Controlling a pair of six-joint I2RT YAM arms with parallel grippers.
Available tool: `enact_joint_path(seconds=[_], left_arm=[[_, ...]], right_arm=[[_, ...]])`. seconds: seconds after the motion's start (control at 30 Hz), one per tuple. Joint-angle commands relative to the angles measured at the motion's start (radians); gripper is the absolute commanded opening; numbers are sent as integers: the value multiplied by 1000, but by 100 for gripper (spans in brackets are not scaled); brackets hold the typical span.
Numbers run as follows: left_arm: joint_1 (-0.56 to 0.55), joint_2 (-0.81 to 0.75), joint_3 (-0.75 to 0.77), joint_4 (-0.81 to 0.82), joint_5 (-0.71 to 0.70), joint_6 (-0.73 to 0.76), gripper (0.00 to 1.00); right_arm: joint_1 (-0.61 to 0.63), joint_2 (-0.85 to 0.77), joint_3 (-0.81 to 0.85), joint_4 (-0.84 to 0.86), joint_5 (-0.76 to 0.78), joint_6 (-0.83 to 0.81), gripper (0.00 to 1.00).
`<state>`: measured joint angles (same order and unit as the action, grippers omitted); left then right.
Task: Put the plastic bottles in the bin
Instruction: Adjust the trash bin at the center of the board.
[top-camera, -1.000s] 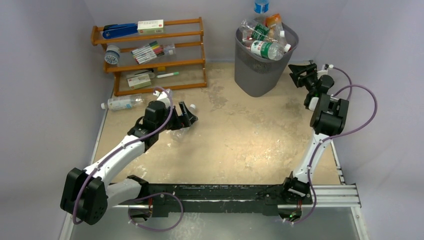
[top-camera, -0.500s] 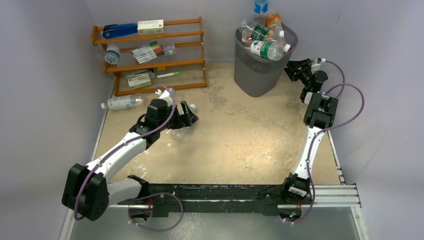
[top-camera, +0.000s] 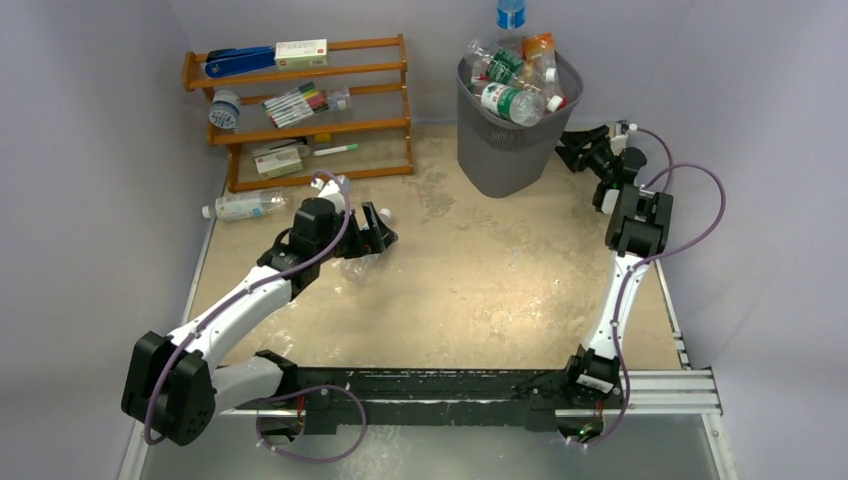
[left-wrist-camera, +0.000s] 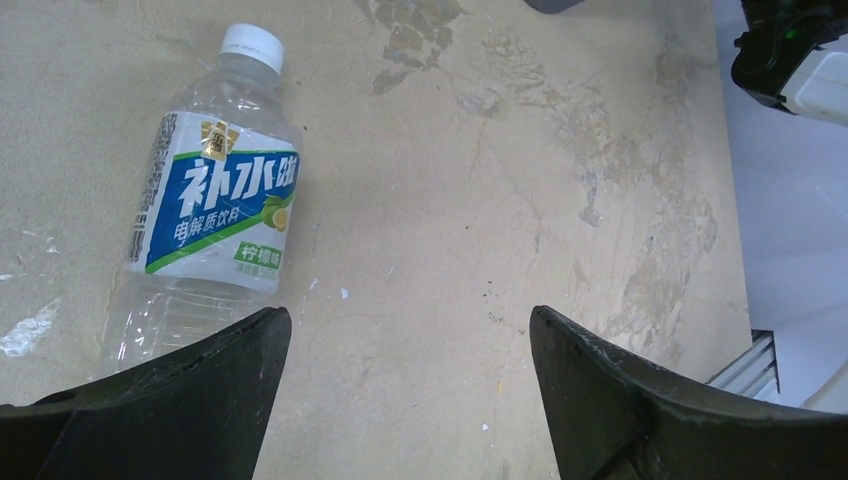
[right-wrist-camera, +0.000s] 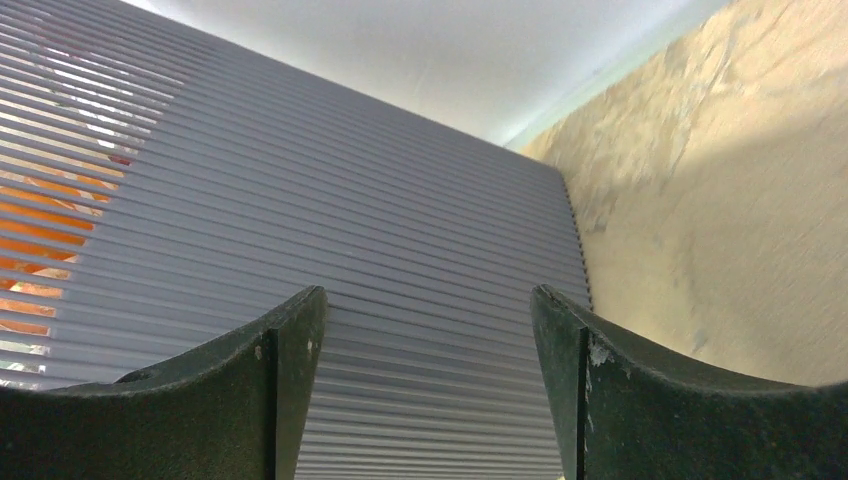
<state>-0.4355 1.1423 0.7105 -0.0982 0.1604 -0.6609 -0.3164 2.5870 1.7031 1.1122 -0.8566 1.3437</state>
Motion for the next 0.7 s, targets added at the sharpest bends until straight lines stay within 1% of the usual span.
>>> enact_joint_path(seconds=[0.0, 0.33, 0.67], left_arm=[[-12, -52, 19, 14, -17, 6, 90], [-22, -93, 3, -8, -38, -8, 90], [-22, -80, 28, -114, -148, 16, 90]], right_arm=[[37, -123, -108, 140, -68, -20, 77], [78, -277, -361, 174, -83, -101, 77], [107, -431, -598, 181, -121, -159, 77]])
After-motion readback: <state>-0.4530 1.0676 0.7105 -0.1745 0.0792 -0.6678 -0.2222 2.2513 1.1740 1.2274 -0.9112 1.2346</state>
